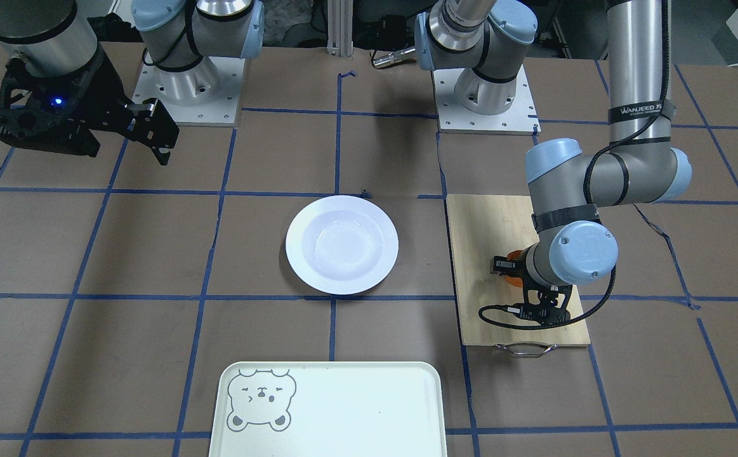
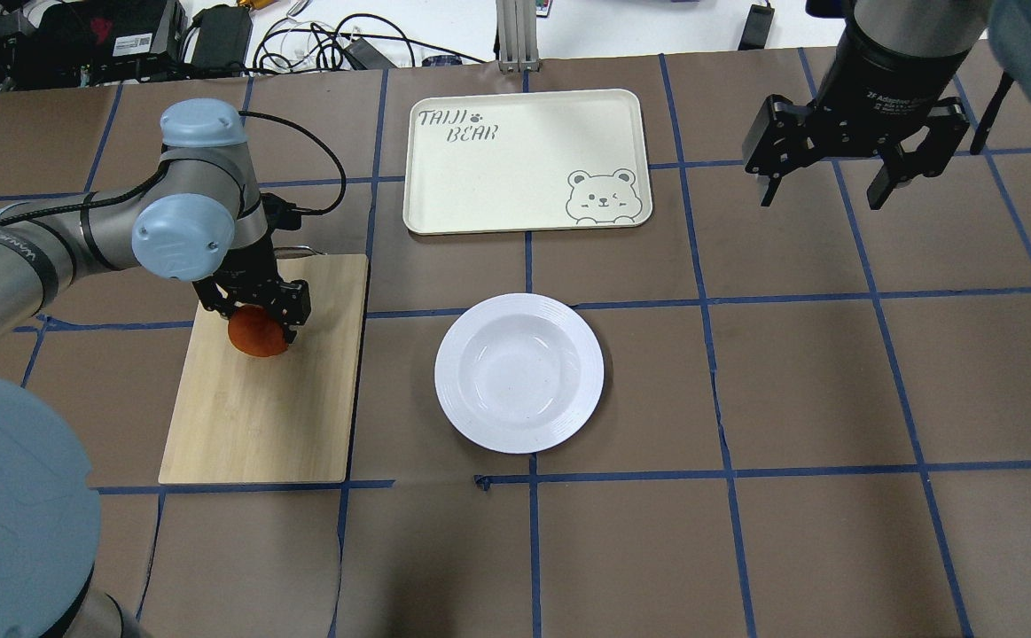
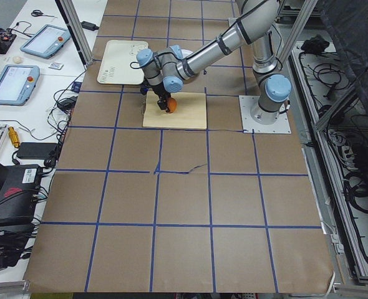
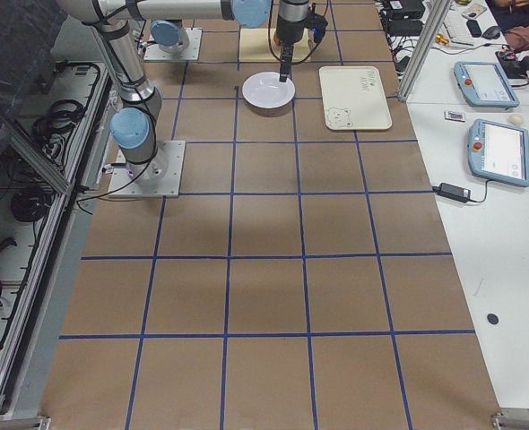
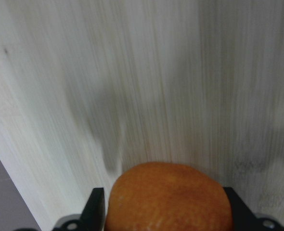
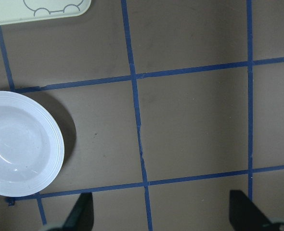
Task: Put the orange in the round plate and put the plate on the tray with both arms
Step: 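Lower the left gripper onto the orange on the cutting board and grasp it, then carry the orange with the left gripper and lower it into the white plate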
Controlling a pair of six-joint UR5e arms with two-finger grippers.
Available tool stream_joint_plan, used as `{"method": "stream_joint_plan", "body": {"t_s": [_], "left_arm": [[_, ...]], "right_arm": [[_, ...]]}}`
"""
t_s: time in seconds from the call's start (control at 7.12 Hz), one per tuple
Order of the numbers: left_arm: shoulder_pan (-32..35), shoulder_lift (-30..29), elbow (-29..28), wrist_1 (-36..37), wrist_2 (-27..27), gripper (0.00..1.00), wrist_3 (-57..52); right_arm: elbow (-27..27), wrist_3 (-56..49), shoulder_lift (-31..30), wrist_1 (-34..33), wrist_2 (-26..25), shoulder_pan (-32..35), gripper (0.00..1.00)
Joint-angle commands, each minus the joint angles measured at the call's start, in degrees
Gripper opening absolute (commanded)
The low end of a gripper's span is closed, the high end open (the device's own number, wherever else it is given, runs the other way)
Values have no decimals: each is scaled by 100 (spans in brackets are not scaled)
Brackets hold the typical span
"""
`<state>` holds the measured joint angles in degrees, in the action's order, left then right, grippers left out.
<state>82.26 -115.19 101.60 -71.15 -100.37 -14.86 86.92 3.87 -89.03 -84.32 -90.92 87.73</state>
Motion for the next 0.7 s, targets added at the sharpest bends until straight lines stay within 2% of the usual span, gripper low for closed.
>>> {"method": "stream_joint_plan", "body": {"t_s": [0.0, 0.14, 0.28, 0.42, 0.56], "left_arm": [[-8, 180, -139, -265, 297, 15, 88], [113, 277, -393, -694, 751, 15, 411], [341, 399, -500, -1003, 1304, 15, 1179], [865, 488, -484, -1076, 1727, 15, 1605], [1575, 480, -457, -1033, 1775, 15, 2323]], "right_arm": [[0, -1, 0, -14, 4, -2, 100], [0, -1, 0, 3, 4, -2, 100], [0, -1, 0, -14, -5, -10, 100], [-9, -1, 0, 3, -5, -19, 100], [-9, 43, 0, -14, -5, -45, 100]]}}
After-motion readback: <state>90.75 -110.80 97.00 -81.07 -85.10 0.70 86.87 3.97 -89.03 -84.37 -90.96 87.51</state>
